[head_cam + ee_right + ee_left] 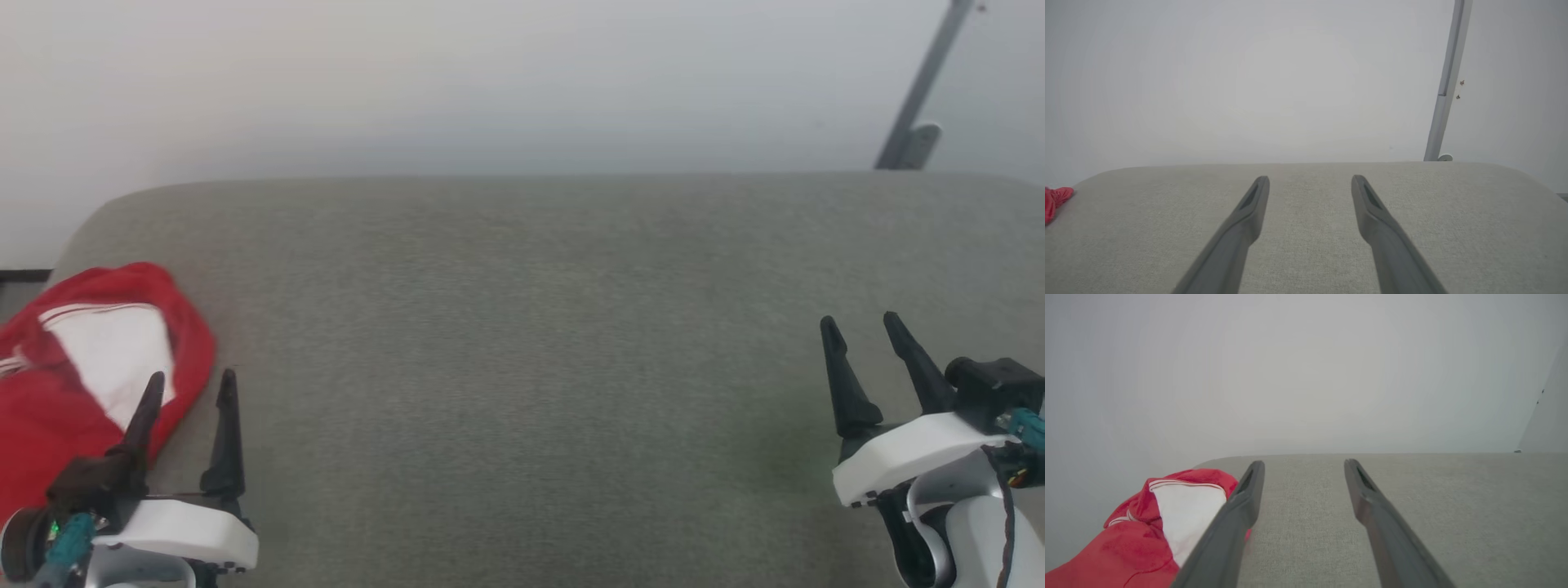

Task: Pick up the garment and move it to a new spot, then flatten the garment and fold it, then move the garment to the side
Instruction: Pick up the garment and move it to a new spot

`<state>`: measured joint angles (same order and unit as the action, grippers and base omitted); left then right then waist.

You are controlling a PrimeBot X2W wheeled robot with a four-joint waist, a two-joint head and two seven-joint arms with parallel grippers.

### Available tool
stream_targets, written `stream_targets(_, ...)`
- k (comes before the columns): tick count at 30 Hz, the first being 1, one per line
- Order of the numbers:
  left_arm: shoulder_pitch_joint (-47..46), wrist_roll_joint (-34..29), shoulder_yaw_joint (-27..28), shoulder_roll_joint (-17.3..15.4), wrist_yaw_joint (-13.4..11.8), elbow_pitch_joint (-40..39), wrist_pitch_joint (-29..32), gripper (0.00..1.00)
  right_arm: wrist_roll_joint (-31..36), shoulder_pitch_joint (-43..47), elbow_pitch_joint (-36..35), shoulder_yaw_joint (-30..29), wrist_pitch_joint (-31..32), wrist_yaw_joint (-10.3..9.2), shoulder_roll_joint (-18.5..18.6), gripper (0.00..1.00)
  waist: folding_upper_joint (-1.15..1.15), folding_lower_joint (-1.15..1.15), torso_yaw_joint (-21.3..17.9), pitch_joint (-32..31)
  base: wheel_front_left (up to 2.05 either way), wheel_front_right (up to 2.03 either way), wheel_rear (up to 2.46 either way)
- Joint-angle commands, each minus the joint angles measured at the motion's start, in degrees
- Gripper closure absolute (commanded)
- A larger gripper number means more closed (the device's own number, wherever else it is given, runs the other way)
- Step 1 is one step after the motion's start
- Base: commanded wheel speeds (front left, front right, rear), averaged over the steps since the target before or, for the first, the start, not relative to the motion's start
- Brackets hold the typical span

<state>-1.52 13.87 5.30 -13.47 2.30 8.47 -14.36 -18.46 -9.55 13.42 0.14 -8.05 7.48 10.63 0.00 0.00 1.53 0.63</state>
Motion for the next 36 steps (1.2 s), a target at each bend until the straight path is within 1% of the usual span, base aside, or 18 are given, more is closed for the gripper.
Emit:
stream_targets(1, 0.08, 0.69, 0.46, 0.10, 0.17, 0.11, 0.18, 0.00, -0.10, 0.70, -0.13, 0.44, 0.14, 0.02, -0.05, 0.00, 0.00, 0.00, 1.71, -0.86, 0.00, 0.00, 0.00)
stream_targets(7, 1.32, 2.52, 1.91, -0.24, -0.40, -0.39, 1.34, 0.00, -0.63, 0.89, 0.02, 2.72, 0.69, 0.02, -0.06, 0.00, 0.00, 0.00, 6.76, -2.49, 0.00, 0.00, 0.00)
stream_targets(8, 1.32, 2.52, 1.91, -0.24, -0.40, -0.39, 1.34, 0.00, -0.63, 0.89, 0.02, 2.72, 0.69, 0.02, -0.06, 0.00, 0.00, 0.00, 6.76, -2.49, 0.00, 0.00, 0.00)
stream_targets(12, 1.77, 3.92, 2.92, -0.33, -0.92, -0.90, 2.64, 0.00, -1.03, 0.66, 0.33, 4.56, 0.80, 0.02, -0.06, 0.00, 0.00, 0.00, 10.59, -3.34, 0.00, 0.00, 0.00)
stream_targets(18, 3.15, 5.83, 4.96, -0.50, -2.18, -2.17, 4.70, 0.00, -1.71, 0.24, 0.96, 7.20, 0.67, 0.02, -0.60, 0.00, 0.00, 0.00, 15.63, -4.35, 0.00, 0.00, 0.00)
stream_targets(20, 3.83, 5.48, 5.28, -0.63, -3.29, -2.20, 5.86, 0.00, -1.82, -0.03, 1.12, 7.94, 0.53, 0.02, -0.62, 0.00, 0.00, 0.00, 17.02, -4.55, 0.00, 0.00, 0.00)
stream_targets(22, 3.94, 5.98, 5.64, -0.58, -3.78, -2.68, 6.55, 0.00, -2.04, -0.15, 1.45, 8.48, 0.42, 0.02, -0.72, 0.00, 0.00, 0.00, 18.20, -4.68, 0.00, 0.00, 0.00)
stream_targets(27, 4.50, 7.43, 6.25, -0.09, -4.53, -3.86, 8.07, 0.00, -2.29, -0.62, 2.58, 9.33, -0.14, 0.02, -0.68, 0.00, 0.00, 0.00, 20.60, -4.78, 0.00, 0.00, 0.00)
stream_targets(32, 4.90, 8.51, 6.44, 0.07, -4.69, -4.40, 8.69, 0.00, -2.55, -0.77, 2.92, 9.57, -0.60, 0.02, -0.56, 0.00, 0.00, 0.00, 21.29, -4.63, 0.00, 0.00, 0.00)
stream_targets(36, 4.60, 9.49, 6.84, 0.51, -4.80, -4.60, 8.72, 0.00, -2.50, -1.10, 2.73, 9.65, -0.49, 0.02, -0.27, 0.00, 0.00, 0.00, 21.09, -3.97, 0.00, 0.00, 0.00)
